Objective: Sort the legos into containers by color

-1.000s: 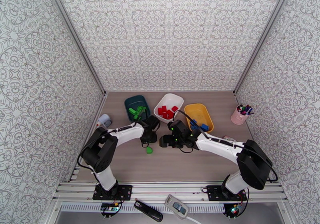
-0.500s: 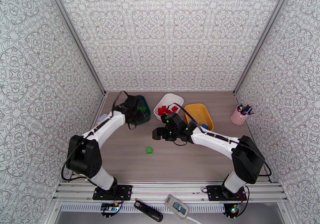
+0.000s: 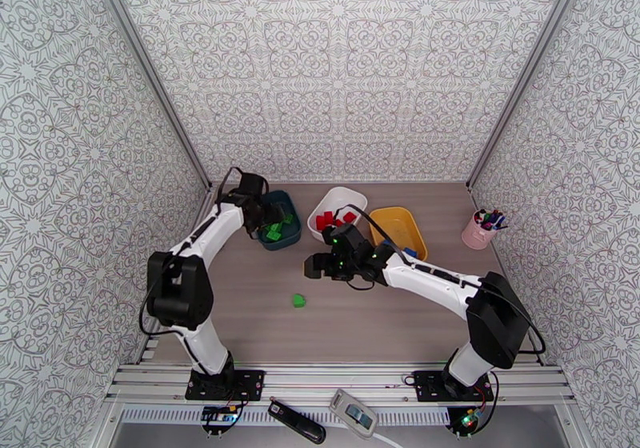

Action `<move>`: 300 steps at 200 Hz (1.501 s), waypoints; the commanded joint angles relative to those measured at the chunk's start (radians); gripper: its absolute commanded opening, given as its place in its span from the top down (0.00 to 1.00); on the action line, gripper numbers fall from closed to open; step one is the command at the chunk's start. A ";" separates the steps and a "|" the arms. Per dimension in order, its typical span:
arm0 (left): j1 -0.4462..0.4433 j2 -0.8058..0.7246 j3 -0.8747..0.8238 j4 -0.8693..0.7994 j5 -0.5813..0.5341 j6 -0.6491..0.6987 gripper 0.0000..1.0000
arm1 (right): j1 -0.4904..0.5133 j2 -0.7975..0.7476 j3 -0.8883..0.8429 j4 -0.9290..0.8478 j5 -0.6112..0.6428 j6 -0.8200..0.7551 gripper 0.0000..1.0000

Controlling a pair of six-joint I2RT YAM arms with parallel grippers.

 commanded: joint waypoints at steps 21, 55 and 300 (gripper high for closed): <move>-0.053 -0.181 -0.200 0.037 0.010 -0.044 0.23 | -0.002 -0.025 -0.048 -0.056 0.067 -0.027 0.18; -0.143 -0.270 -0.331 0.032 -0.001 -0.089 0.22 | -0.002 -0.030 -0.087 -0.061 0.091 -0.026 0.17; -0.618 -0.220 -0.590 0.091 -0.125 -0.411 0.24 | -0.004 -0.218 -0.350 -0.081 0.190 -0.012 0.13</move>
